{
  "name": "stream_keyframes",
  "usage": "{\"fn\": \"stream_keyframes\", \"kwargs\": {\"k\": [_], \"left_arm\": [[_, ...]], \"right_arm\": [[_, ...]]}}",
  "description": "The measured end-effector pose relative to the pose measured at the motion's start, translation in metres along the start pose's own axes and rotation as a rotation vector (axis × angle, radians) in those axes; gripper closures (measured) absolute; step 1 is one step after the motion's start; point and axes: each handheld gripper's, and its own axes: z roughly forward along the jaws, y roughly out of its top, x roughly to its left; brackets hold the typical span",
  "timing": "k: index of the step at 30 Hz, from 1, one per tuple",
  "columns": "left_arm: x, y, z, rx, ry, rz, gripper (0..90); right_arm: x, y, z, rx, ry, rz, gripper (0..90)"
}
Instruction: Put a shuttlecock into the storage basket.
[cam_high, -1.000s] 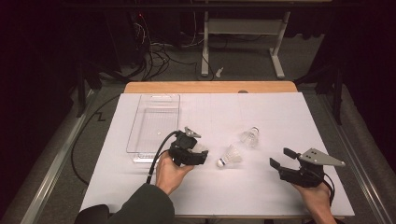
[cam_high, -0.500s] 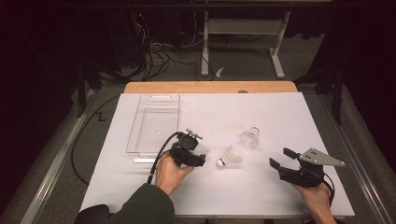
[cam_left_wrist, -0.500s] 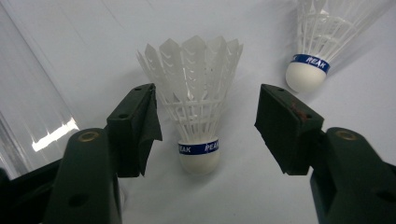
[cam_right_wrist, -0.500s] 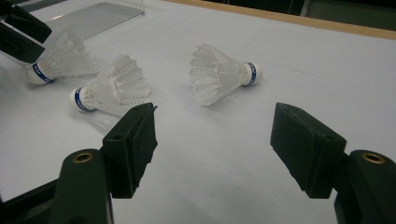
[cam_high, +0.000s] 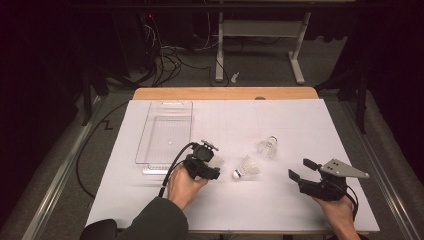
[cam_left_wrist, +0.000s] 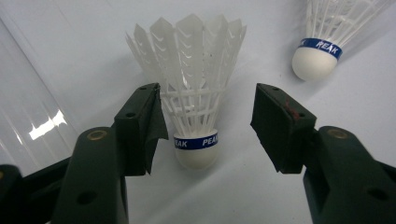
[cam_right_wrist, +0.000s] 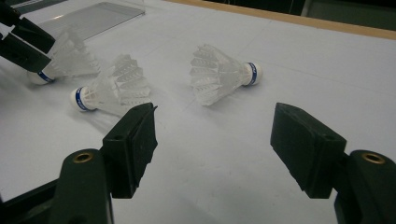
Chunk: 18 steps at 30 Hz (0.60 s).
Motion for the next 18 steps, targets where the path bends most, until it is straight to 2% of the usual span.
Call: {"fn": "stream_keyframes", "kwargs": {"k": [8, 18], "left_arm": [[0.001, -0.001, 0.006, 0.022, -0.001, -0.008, 46.2], [0.006, -0.007, 0.014, 0.043, -0.008, -0.026, 53.7]], "right_arm": [[0.0, 0.0, 0.0, -0.001, 0.001, 0.0, 31.4], [0.0, 0.0, 0.0, -0.001, 0.0, 0.0, 31.4]]}}
